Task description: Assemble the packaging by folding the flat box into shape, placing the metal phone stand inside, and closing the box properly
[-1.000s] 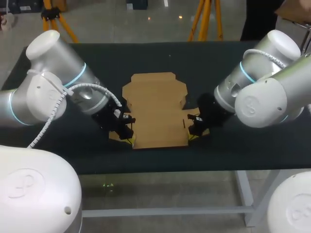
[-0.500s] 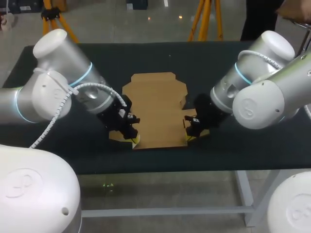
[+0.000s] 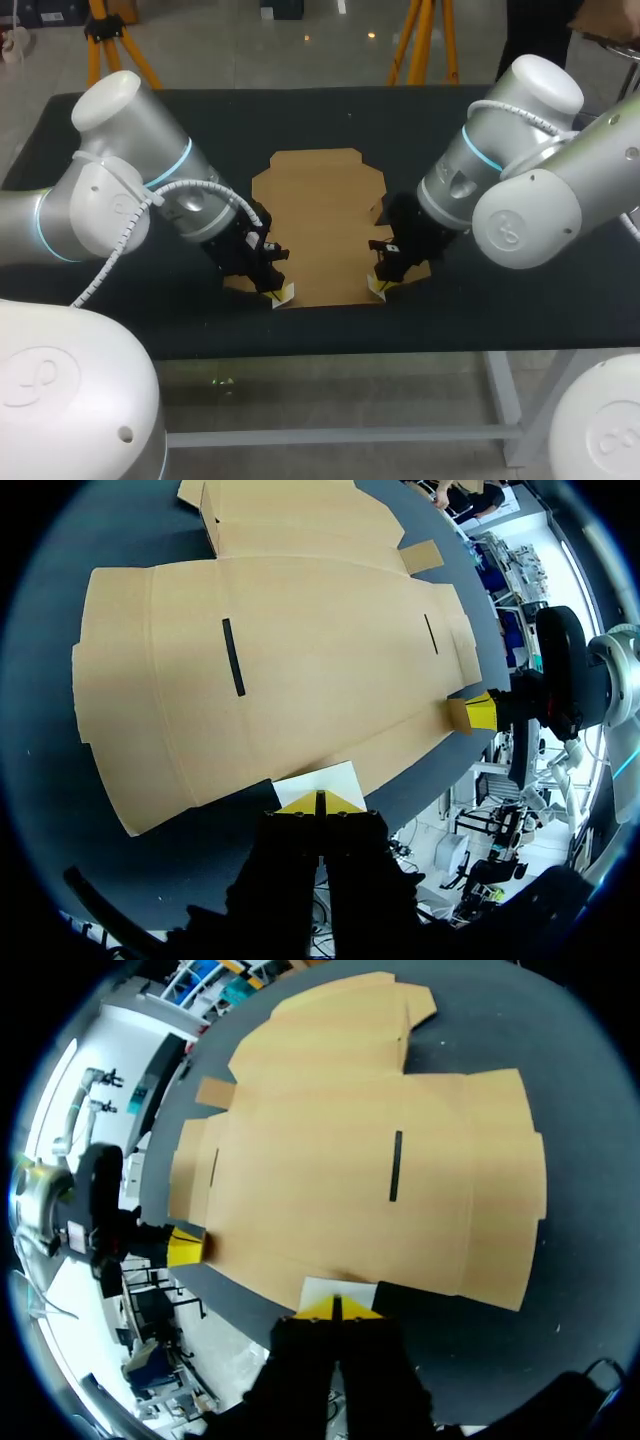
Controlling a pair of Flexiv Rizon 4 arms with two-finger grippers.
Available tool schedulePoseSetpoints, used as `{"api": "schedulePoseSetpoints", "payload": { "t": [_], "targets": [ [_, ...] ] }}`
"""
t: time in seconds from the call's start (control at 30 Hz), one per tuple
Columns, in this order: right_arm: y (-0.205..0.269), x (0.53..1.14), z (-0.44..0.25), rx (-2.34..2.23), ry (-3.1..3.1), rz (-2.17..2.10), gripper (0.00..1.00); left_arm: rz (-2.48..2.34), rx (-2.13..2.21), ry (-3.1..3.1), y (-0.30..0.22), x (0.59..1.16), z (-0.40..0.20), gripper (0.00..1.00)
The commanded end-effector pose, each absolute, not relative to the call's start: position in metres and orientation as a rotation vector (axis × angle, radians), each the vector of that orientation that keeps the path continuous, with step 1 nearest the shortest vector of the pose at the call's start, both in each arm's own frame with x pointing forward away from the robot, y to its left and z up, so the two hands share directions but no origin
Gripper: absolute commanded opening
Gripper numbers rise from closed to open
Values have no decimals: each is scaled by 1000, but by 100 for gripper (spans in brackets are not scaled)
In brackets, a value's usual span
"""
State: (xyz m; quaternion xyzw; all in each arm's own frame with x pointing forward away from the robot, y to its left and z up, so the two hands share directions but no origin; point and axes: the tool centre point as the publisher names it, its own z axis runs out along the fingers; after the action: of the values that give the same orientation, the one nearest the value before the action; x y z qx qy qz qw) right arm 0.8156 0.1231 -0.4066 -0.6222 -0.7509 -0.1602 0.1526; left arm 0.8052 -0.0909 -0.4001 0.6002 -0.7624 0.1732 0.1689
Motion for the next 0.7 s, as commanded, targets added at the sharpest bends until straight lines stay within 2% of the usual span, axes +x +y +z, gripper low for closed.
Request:
{"api": "schedulePoseSetpoints", "payload": {
  "t": [0.03, 0.7],
  "targets": [
    [128, 815, -411, -1795, -2160, -448, 0, 492, 1724, -2175, -95, 804, -404, 0],
    [131, 813, -438, -1826, -2182, -406, 0, 542, 1812, -2229, -101, 800, -425, 0]
  ]
}}
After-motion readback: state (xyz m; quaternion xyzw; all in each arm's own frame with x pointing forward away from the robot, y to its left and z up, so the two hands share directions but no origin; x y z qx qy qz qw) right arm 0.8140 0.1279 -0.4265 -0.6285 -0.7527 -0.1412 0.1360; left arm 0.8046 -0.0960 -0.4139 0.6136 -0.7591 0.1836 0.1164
